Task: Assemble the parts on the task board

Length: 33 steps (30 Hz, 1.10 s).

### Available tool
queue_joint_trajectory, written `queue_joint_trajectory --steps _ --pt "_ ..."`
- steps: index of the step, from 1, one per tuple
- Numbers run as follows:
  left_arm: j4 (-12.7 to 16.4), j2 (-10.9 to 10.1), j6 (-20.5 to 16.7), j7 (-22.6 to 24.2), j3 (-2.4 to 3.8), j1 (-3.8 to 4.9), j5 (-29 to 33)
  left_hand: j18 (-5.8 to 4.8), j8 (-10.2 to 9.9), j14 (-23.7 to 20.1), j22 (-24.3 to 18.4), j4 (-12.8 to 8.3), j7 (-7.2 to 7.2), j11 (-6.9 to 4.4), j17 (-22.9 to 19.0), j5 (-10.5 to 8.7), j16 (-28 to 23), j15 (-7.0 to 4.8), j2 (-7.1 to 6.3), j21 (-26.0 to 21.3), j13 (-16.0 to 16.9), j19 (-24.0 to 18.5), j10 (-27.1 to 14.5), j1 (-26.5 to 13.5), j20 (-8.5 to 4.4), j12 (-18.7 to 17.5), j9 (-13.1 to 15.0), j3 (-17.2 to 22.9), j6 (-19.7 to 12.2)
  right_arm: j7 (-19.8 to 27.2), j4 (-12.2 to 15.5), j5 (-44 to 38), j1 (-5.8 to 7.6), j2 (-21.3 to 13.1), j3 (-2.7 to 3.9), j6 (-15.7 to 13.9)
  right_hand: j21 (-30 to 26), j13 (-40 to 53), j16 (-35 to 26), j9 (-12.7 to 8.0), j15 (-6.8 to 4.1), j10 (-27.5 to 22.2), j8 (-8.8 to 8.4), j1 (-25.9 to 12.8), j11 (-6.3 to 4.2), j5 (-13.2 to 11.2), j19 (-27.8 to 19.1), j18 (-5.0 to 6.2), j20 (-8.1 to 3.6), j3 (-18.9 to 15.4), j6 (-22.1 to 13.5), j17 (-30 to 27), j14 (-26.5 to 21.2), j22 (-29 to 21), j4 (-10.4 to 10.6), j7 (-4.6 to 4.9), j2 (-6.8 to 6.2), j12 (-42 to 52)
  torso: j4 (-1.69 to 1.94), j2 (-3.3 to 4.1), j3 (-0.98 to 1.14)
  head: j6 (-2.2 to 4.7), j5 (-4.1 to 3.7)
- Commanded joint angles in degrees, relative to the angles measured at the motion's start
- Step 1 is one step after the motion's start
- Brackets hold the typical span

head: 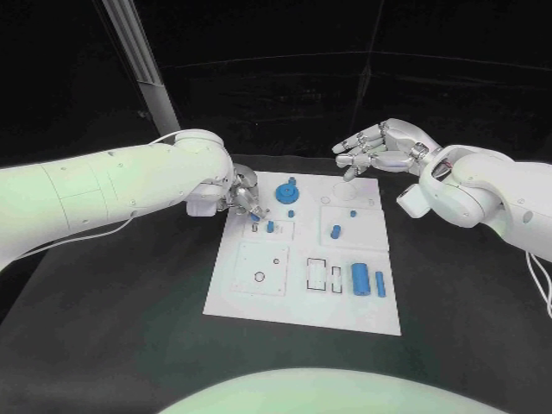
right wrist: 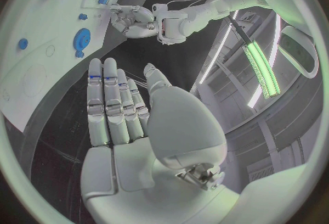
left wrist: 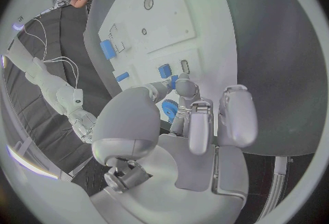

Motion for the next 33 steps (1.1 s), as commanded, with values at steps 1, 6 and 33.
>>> queue_joint_trajectory --steps 1,6,33 --pt "-0.36 0.37 1.85 -0.09 -0.13 0.06 -1.04 0.55 0.14 5.95 0.12 -1.9 -0.08 0.0 15.09 0.24 0.18 0.05 -0.29 0.11 0.18 -0.23 0.57 0.35 0.0 0.29 0.09 1.57 -0.21 0.39 0.02 0.27 0.11 0.08 0.03 0.51 -0.3 -0.07 -0.29 -0.01 0.48 -0.31 0.12 -0.76 0.06 0.3 0.09 0.7 0.35 -0.03 -0.3 -0.09 -0.08 -0.1 0.43 0.08 0.07 0.24 0.02 -0.01 -0.01 -0.13 0.08" --pt "-0.8 0.77 1.96 -0.4 -0.82 -0.07 -1.44 0.53 0.24 5.95 0.26 -2.02 -0.1 -0.03 15.09 0.24 0.18 0.02 -0.52 0.22 0.41 -0.18 0.7 0.49 -0.03 0.52 0.22 1.34 -0.24 0.41 0.01 0.27 0.11 0.12 0.03 0.53 -0.3 -0.07 -0.29 -0.01 0.48 -0.31 0.12 -0.76 0.06 0.3 0.09 0.7 0.35 -0.03 -0.3 -0.09 -0.08 -0.1 0.43 0.08 0.07 0.24 0.02 -0.06 -0.04 -0.39 0.01" --pt "-0.88 0.85 0.98 -0.72 -1.52 -1.07 -3.62 0.43 0.32 5.95 0.67 -2.0 -0.09 -0.03 15.09 0.24 0.18 0.0 -0.84 0.54 0.47 -0.04 0.72 0.6 -0.06 0.65 0.38 0.71 -0.26 0.5 -0.19 0.27 0.09 0.35 0.03 0.63 -0.46 -0.06 -0.29 0.0 0.52 -0.38 0.16 -1.11 0.11 0.39 0.13 0.7 0.4 -0.04 -0.3 -0.15 -0.12 -0.12 0.74 0.12 0.26 0.33 0.07 -0.01 -0.02 -0.61 0.15"
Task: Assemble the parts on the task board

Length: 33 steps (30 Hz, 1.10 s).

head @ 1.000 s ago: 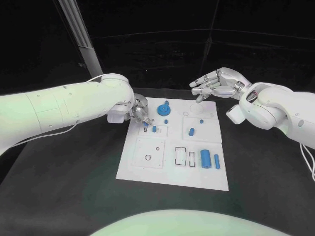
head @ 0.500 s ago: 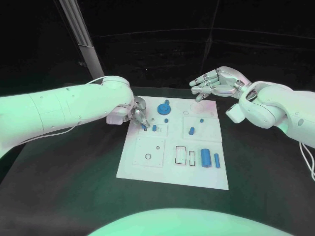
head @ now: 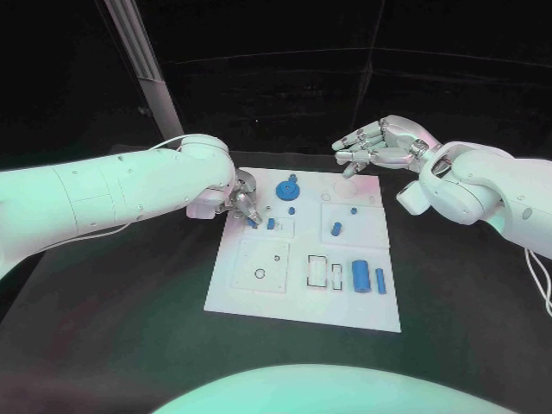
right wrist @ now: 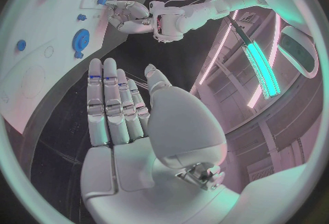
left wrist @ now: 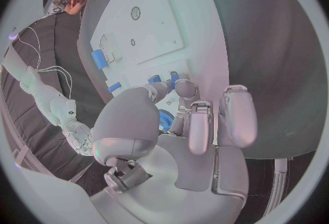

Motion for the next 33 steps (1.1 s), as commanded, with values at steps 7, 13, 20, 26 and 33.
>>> queue_joint_trajectory --steps 7,13,20,26,33 --pt "0.31 -0.04 0.09 -0.04 -0.11 -0.25 -0.93 0.43 0.32 5.95 0.05 -0.66 -0.2 -0.04 15.09 0.2 0.18 0.0 0.04 0.2 0.05 -0.03 0.31 0.57 -0.06 0.38 -0.04 0.3 -0.15 0.46 0.02 0.27 0.1 0.08 0.03 0.51 -0.25 -0.06 -0.29 0.0 0.32 -0.38 0.16 -0.4 0.11 0.39 0.13 0.69 0.4 0.05 -0.3 -0.05 0.09 -0.08 0.29 0.12 0.0 0.33 0.03 0.0 0.02 -0.14 0.03" --pt "0.69 -0.06 -0.2 -0.02 -0.13 -0.34 -0.94 0.43 0.34 5.95 0.08 -0.62 -0.21 -0.04 15.09 0.2 0.18 0.0 0.04 0.22 0.04 -0.03 0.3 0.58 -0.06 0.38 -0.01 0.22 -0.13 0.48 -0.01 0.27 0.1 0.07 0.03 0.54 -0.25 -0.06 -0.29 0.0 0.32 -0.38 0.16 -0.4 0.11 0.39 0.13 0.69 0.4 0.05 -0.3 -0.05 0.09 -0.08 0.29 0.12 0.0 0.33 0.0 -0.01 0.03 -0.12 -0.03" --pt "0.84 0.01 -1.2 -0.18 -0.14 -0.4 -0.94 0.43 0.34 5.95 0.08 -0.62 -0.21 -0.04 15.09 0.2 0.18 0.0 0.04 0.22 0.04 -0.03 0.3 0.58 -0.06 0.38 -0.01 0.22 -0.13 0.52 -0.08 0.27 0.1 0.11 0.03 0.57 -0.25 -0.06 -0.29 0.0 0.32 -0.38 0.16 -0.4 0.11 0.39 0.13 0.69 0.4 0.05 -0.3 -0.05 0.09 -0.08 0.29 0.12 0.0 0.33 -0.03 -0.01 0.0 -0.03 0.0" --pt "0.9 0.01 -2.43 -0.29 -0.14 -0.44 -1.14 0.42 0.35 5.95 0.09 -0.61 -0.22 -0.05 15.09 0.21 0.18 0.0 0.07 0.23 0.17 -0.02 0.36 0.61 -0.06 0.47 0.01 0.18 -0.12 0.53 -0.12 0.27 0.1 0.12 0.03 0.59 -0.25 -0.06 -0.29 0.0 0.32 -0.38 0.16 -0.4 0.11 0.39 0.13 0.69 0.4 0.05 -0.3 -0.05 0.09 -0.08 0.29 0.12 0.0 0.33 -0.01 0.0 0.01 0.02 -0.06" --pt "1.01 -0.11 -3.84 -0.53 -0.14 -0.47 -1.32 0.42 0.37 5.95 0.12 -0.59 -0.23 -0.06 15.09 0.2 0.18 0.0 0.11 0.25 0.28 -0.01 0.42 0.64 -0.07 0.55 0.02 0.15 -0.11 0.54 -0.15 0.27 0.1 0.15 0.03 0.63 -0.25 -0.06 -0.29 0.0 0.32 -0.38 0.16 -0.4 0.11 0.39 0.13 0.69 0.4 0.05 -0.3 -0.05 0.09 -0.08 0.29 0.12 0.0 0.33 -0.02 0.0 0.01 0.06 -0.06"
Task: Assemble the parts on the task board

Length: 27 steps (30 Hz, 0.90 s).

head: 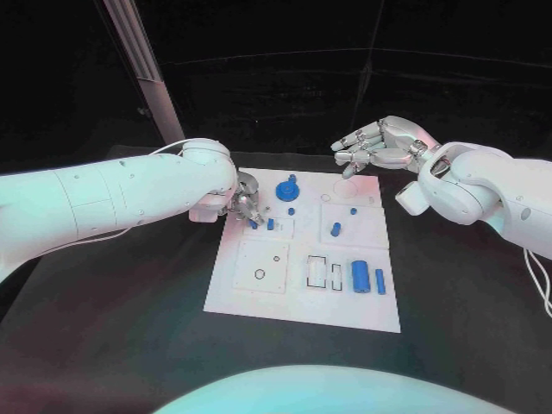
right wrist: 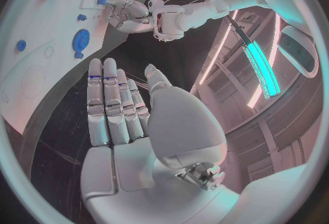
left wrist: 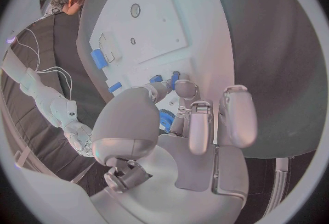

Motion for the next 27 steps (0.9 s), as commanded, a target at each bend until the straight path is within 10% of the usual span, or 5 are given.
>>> queue_joint_trajectory --steps 1,27 --pt "0.11 -0.12 -1.64 -0.48 -0.05 -0.03 -0.7 0.42 0.19 5.95 0.08 -0.45 -0.45 -0.05 15.09 0.18 0.18 0.0 -0.04 0.26 0.05 -0.01 0.39 0.49 -0.07 0.19 0.12 0.01 -0.09 0.53 0.0 0.27 0.1 0.05 0.03 0.49 -0.25 -0.06 -0.29 0.0 0.32 -0.38 0.16 -0.43 0.11 0.39 0.13 0.69 0.4 0.07 -0.3 -0.07 0.09 -0.09 0.31 0.12 0.02 0.33 -0.02 -0.01 0.0 -0.02 0.03" --pt "0.61 -0.38 1.52 -1.05 -0.05 -0.03 -0.72 0.4 0.25 5.95 0.17 -0.52 -0.52 -0.11 15.09 0.18 0.18 -0.04 0.01 0.33 0.18 0.02 0.48 0.72 -0.09 0.33 0.2 -0.14 -0.07 0.48 -0.11 0.27 0.09 0.05 0.02 0.59 -0.37 -0.05 -0.28 0.0 0.34 -0.45 0.19 -0.58 0.12 0.45 0.16 0.7 0.43 0.08 -0.3 -0.11 0.07 -0.11 0.45 0.13 0.09 0.4 0.02 -0.01 0.05 -0.19 0.04"
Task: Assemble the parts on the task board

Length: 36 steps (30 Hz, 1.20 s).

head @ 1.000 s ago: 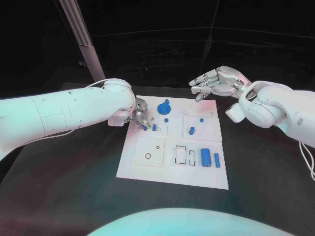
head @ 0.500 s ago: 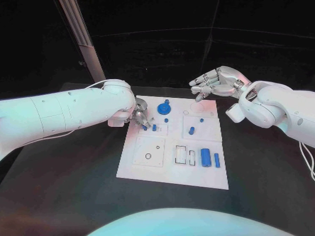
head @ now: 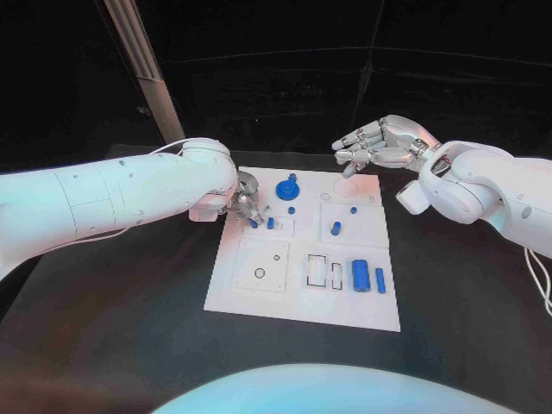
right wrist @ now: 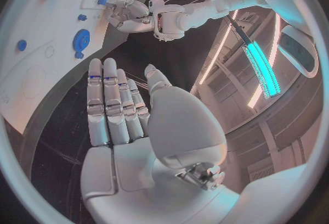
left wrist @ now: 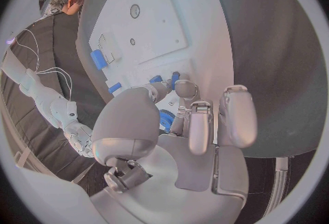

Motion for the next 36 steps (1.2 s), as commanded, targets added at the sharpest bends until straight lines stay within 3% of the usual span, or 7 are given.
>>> queue_joint_trajectory --steps 1,19,28,36 --pt "0.0 -0.08 1.6 -0.69 -0.06 -0.02 -0.47 0.4 0.38 5.95 0.14 -0.37 -0.21 -0.04 15.09 0.28 0.18 -0.04 -0.08 0.36 -0.08 0.03 0.37 0.64 -0.09 0.28 0.06 0.01 0.01 0.47 0.03 0.27 0.1 0.02 0.03 0.45 -0.38 -0.05 -0.29 0.01 0.34 -0.45 0.19 -0.58 0.12 0.19 0.16 0.7 0.43 -0.09 -0.3 -0.05 0.06 -0.05 0.29 0.13 0.09 0.18 0.03 0.0 0.03 0.01 0.01" --pt "-0.42 0.17 0.37 -0.77 -0.08 -0.14 -0.46 0.39 -0.24 5.95 0.16 0.06 -0.04 0.06 15.09 0.28 0.18 -0.02 -0.41 0.35 -0.81 0.01 -0.15 0.5 -0.11 -0.21 -0.17 -0.89 -0.48 0.46 0.03 0.27 0.1 0.0 0.03 0.39 -0.38 -0.05 -0.29 0.01 0.34 -0.45 0.19 -0.58 0.12 0.19 0.16 0.7 0.43 -0.09 -0.3 -0.05 0.06 -0.05 0.29 0.13 0.09 0.18 0.04 0.0 -0.01 -0.03 -0.13" --pt "-0.53 0.18 -0.24 -0.69 -0.08 -0.21 -0.44 0.37 -1.78 5.95 0.28 1.65 0.42 0.47 15.09 0.28 0.18 0.25 -3.44 0.38 -1.9 0.01 -0.9 -2.01 0.04 -0.88 -1.23 -5.8 -0.03 0.44 0.04 0.27 0.1 -0.03 0.03 0.35 -0.45 -0.05 -0.29 0.01 0.35 -0.5 0.22 -0.64 0.13 0.2 0.17 0.7 0.44 -0.1 -0.29 -0.08 0.05 -0.06 0.34 0.13 0.08 0.22 -0.01 0.0 0.01 -0.09 -0.13" --pt "-0.61 0.15 -0.52 -1.02 -0.08 -0.22 -0.44 0.4 -2.92 5.95 0.3 2.63 0.48 0.53 15.09 0.29 0.18 0.29 -4.73 0.33 -2.45 -0.01 -1.31 -3.21 0.15 -1.21 -2.15 -9.25 0.77 0.4 0.1 0.27 0.1 -0.11 0.03 0.3 -0.45 -0.05 -0.29 0.01 0.35 -0.5 0.22 -0.64 0.13 0.2 0.17 0.7 0.44 -0.1 -0.29 -0.08 0.05 -0.06 0.34 0.13 0.08 0.22 0.02 -0.02 0.02 -0.11 -0.18"
